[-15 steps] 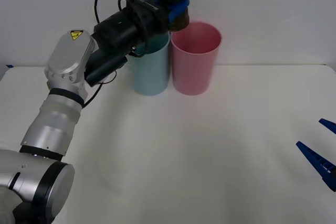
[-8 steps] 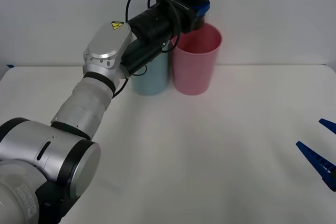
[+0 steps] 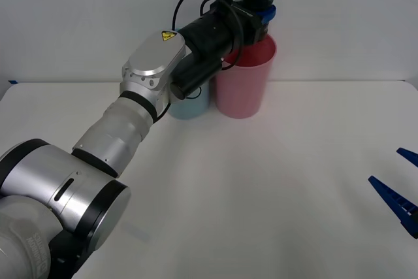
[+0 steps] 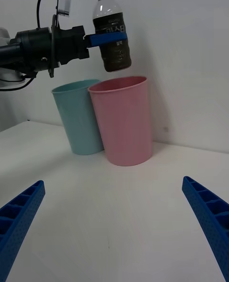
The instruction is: Grasp the object on the table and drop it into the matching bin: aluminum can to the light blue bin, PET bottle to the pink bin.
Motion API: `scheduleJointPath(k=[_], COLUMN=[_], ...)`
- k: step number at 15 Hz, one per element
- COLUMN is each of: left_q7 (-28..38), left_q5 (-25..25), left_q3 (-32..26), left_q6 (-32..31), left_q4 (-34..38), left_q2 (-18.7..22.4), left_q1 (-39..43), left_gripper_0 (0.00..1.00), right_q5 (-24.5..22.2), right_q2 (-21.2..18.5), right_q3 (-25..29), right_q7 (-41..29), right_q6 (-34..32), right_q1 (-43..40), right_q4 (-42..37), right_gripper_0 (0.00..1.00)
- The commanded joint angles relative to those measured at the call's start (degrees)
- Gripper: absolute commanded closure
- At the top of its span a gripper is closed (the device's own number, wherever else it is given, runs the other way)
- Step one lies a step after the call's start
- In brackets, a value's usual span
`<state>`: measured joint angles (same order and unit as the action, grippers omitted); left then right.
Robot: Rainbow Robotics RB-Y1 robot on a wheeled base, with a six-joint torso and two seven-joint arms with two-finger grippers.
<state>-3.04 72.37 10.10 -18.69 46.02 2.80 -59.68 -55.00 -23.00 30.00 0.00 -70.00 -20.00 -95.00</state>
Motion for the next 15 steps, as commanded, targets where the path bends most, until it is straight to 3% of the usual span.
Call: scheduleJointPath(k=[1,2,7,11,15], left_q7=[0.1,0.1,0.4,0.8,2.0], left_q5=[-0.5,-0.9,-2.8,-8.1,-9.2], left_q3=[0.1,0.4,0.5,0.5,0.5], left_q6=[0.0,0.0,-0.5,-5.7,-6.4], left_q4=[0.0,0.0,0.4,2.4,16.0], left_q2=[0.0,0.0,0.3,3.8,7.0], left_q1=[0.1,0.1,0.1,1.4,11.7], left_gripper_0=[0.46,0.00,0.00,0.00,0.00], right_q5=[0.0,0.0,0.0,0.0,0.0], right_q2=[0.0,0.0,0.0,0.0,0.0], right_q3=[0.0,0.0,0.0,0.0,0.0], right_q7=[0.0,0.0,0.0,0.0,0.0], right_q6=[0.0,0.0,0.0,0.0,0.0], right_q1=[0.0,0.0,0.0,0.0,0.0], right_q4=[0.0,0.0,0.0,0.0,0.0], right_gripper_0=[0.00,0.00,0.00,0.00,0.00])
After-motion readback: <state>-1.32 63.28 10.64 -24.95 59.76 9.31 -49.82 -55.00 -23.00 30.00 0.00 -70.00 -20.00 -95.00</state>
